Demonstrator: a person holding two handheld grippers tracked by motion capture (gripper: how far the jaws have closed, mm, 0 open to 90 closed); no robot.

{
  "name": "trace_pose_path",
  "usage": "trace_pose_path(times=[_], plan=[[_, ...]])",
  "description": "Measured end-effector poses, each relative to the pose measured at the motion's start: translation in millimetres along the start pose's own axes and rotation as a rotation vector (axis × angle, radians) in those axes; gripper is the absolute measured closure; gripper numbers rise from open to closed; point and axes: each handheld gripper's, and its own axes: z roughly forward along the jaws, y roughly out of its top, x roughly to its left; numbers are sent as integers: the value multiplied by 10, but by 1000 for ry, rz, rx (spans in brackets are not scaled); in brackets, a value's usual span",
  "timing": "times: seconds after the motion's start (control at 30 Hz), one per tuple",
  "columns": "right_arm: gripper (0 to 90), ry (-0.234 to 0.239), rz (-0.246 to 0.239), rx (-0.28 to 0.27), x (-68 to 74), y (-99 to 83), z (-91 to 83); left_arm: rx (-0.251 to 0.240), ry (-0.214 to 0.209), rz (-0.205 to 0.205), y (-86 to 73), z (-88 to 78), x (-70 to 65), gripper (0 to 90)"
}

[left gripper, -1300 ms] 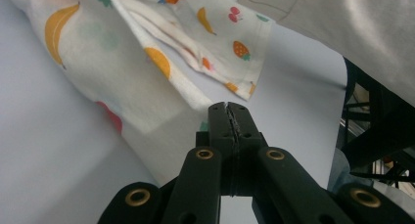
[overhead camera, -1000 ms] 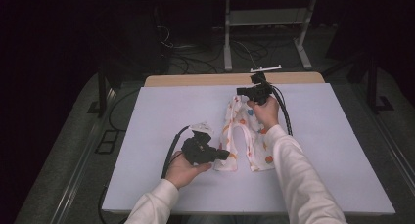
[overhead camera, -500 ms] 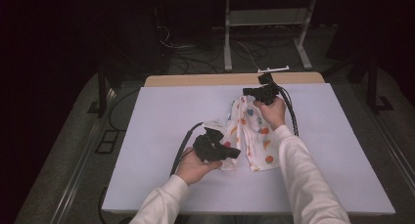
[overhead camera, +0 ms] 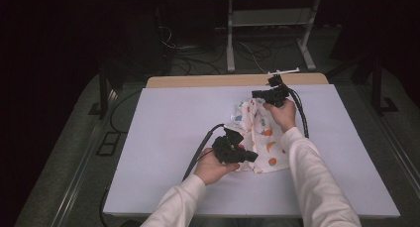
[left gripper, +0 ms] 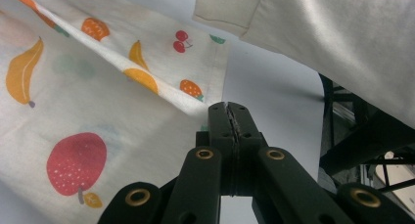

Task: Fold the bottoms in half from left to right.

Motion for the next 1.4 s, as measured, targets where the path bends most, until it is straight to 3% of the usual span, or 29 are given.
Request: trace_pose_path(times=[0.6,0.93,1.33,1.4], plan=[[887,43,30,-8,-299,-101,68,11,-15,-9,153,315,18,895],[887,33,9,3,-400,-90,112,7,-17,-20,221,459,23,895],[884,48,11,-8,-474,-62,157,-16,-24,-34,303,617,42,895],[882,46,30,-3,-488,-63,144,-20,-23,-33,313,646,40,895]])
